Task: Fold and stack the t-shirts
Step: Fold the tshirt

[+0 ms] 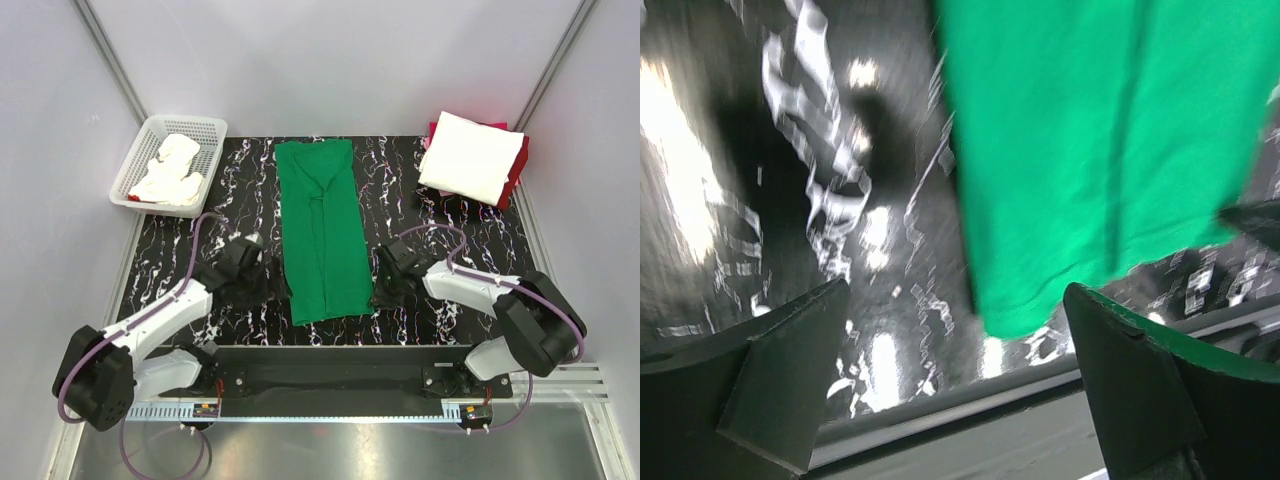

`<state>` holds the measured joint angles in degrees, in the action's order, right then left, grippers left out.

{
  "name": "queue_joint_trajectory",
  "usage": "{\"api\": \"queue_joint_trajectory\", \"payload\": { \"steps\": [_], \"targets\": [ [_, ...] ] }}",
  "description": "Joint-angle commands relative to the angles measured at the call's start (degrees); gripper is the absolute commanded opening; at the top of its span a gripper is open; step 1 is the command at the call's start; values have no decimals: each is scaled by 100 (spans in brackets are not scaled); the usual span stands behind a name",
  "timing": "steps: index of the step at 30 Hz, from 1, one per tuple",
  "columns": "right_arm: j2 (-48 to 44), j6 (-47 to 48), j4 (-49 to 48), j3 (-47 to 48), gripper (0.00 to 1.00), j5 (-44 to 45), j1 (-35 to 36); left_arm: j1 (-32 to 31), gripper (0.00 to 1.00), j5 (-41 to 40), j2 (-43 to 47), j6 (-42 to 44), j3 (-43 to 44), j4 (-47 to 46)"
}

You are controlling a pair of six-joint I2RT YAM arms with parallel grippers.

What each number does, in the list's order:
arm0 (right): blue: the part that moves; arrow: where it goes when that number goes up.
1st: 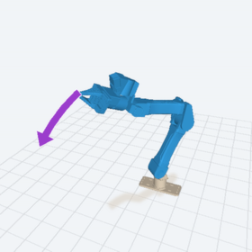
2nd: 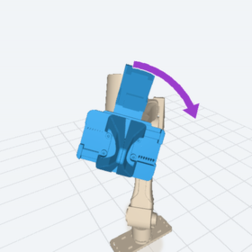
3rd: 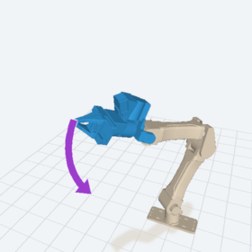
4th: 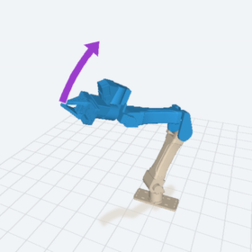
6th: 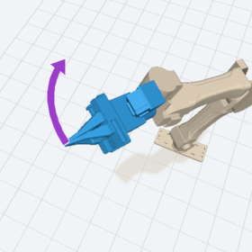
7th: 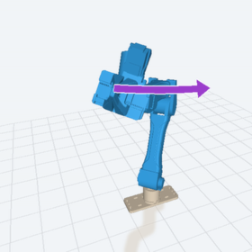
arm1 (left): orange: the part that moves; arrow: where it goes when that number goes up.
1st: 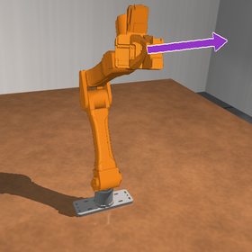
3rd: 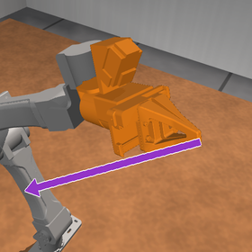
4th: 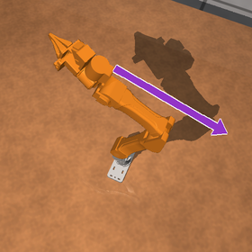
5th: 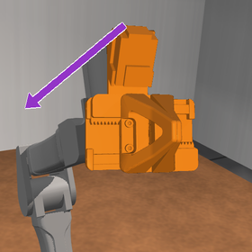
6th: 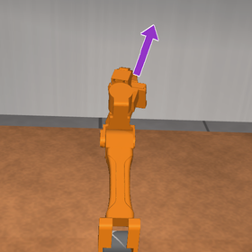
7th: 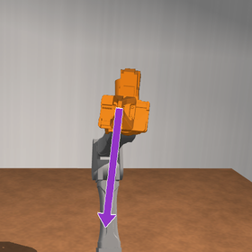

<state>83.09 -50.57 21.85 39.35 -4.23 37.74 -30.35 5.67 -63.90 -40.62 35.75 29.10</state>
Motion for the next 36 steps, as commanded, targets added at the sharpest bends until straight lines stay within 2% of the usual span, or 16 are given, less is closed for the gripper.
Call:
{"api": "queue_joint_trajectory", "payload": {
  "steps": [1,2,5,11,14,15,16,19,21,22,25,29,32,36],
  "targets": [
    [-196,-181,-128,-199,21,-139,93,-146,93,92,394,-490,-584,-546],
    [-223,-269,-137,-235,12,-148,120,-182,93,83,448,-534,-665,-546],
    [-442,-558,-207,-446,0,-210,383,-348,92,40,588,-657,-955,-590],
    [-908,-1051,-225,-797,0,-60,919,-621,87,92,914,-1035,-1623,-959],
    [-1075,-1148,-67,-859,0,9,1025,-779,79,101,1125,-1211,-1904,-994],
    [-1171,-1183,-58,-894,0,19,1043,-823,70,109,1204,-1324,-2044,-968],
    [-1216,-1210,-66,-964,0,19,1069,-911,65,101,1370,-1395,-2124,-977],
    [-1348,-1298,-93,-1044,0,19,1096,-1052,54,110,1747,-1677,-2405,-1047],
    [-1357,-1289,-84,-1044,0,19,1104,-1166,50,101,1907,-1826,-2519,-1117],
    [-1348,-1280,-75,-1026,0,19,1104,-1227,44,75,1986,-1844,-2598,-1178],
    [-1322,-1245,-49,-1000,0,10,1122,-1307,33,48,1987,-1871,-2626,-1258],
    [-1444,-1236,222,-965,0,158,1113,-1360,12,-39,1969,-1809,-2468,-1135],
    [-1690,-1262,582,-965,0,325,1113,-1368,4,-224,2030,-1844,-2283,-723],
    [-2190,-1368,777,-1096,0,379,1113,-1386,2,-312,2162,-1941,-2177,-353]
  ]
}}
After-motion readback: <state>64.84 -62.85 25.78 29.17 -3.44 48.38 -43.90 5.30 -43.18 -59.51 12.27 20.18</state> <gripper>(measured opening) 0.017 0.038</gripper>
